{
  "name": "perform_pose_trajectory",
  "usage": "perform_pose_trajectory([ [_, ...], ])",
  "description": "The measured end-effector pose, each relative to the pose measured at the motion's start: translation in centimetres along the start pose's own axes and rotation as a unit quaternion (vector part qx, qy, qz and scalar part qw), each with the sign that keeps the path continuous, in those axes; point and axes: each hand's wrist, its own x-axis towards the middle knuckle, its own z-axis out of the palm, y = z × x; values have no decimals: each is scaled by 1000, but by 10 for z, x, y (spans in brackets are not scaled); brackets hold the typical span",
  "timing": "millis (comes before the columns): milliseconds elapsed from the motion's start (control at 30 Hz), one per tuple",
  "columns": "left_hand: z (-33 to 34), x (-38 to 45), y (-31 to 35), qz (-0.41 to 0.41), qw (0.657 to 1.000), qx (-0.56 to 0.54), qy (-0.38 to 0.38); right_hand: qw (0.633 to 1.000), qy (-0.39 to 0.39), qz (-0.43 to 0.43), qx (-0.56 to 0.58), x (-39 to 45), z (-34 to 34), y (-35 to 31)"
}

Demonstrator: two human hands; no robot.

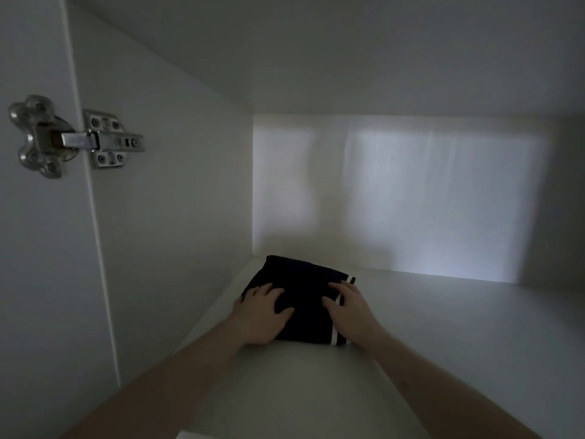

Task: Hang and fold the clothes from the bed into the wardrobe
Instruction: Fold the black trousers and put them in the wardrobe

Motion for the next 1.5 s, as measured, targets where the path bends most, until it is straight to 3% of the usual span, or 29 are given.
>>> perform_pose_trajectory([
  [633,38,60,-38,-50,993,24,107,999,50,-11,-1,63,45,12],
  [733,37,56,-36,-66,990,37,123,995,82,-50,-6,61,47,13],
  [867,32,38,-26,-93,987,26,126,969,111,-159,-150,47,50,8],
  [1067,26,-32,-17,-121,990,38,69,962,47,-142,-227,14,41,3],
  [1267,22,-120,8,-111,991,76,-12,941,-42,-204,-266,-36,30,-1],
  [1500,33,-219,56,-105,988,86,68,923,-166,-269,-218,-95,25,-10],
])
